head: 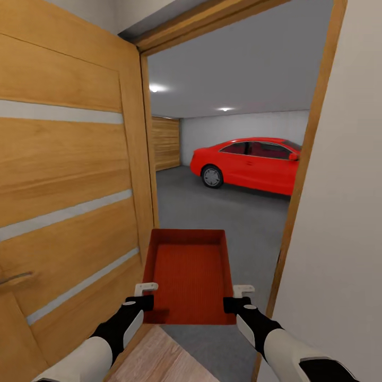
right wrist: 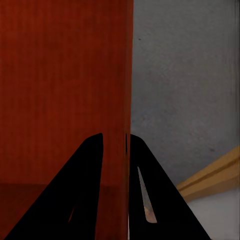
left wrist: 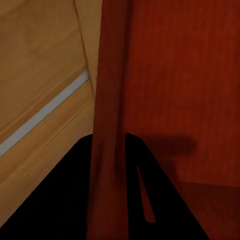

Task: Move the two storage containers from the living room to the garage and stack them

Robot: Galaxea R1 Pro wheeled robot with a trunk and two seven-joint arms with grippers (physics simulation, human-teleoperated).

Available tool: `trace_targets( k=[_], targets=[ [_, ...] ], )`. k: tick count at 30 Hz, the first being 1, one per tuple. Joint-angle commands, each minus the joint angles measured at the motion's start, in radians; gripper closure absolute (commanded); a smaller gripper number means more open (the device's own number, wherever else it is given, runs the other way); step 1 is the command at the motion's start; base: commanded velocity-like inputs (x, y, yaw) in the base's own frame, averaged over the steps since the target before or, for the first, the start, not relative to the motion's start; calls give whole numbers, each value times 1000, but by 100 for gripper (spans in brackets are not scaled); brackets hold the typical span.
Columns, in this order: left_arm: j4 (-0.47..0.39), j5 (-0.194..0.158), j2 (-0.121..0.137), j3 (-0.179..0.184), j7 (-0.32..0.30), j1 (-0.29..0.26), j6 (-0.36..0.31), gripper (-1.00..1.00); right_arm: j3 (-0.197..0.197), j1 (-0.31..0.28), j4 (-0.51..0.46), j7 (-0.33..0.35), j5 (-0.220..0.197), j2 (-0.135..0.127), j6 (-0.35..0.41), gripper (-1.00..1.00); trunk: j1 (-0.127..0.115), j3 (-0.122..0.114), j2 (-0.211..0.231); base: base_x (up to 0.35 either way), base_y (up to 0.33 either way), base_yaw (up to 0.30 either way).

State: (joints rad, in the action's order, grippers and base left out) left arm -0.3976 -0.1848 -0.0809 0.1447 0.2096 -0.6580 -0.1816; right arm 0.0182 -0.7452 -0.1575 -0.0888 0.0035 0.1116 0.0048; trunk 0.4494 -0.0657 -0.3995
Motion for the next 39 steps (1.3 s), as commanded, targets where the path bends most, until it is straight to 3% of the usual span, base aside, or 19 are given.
trace_targets(
  k=[1,39],
  targets=[
    [-3,-5,1,-4,7,0,-6,100,-15,0,-1,-9,9,0,0,100,1,0,-1,233,225,-276],
    [-3,-5,1,-4,7,0,-6,100,-15,0,-2,-9,9,0,-4,100,1,0,-1,233,225,-264]
  ],
)
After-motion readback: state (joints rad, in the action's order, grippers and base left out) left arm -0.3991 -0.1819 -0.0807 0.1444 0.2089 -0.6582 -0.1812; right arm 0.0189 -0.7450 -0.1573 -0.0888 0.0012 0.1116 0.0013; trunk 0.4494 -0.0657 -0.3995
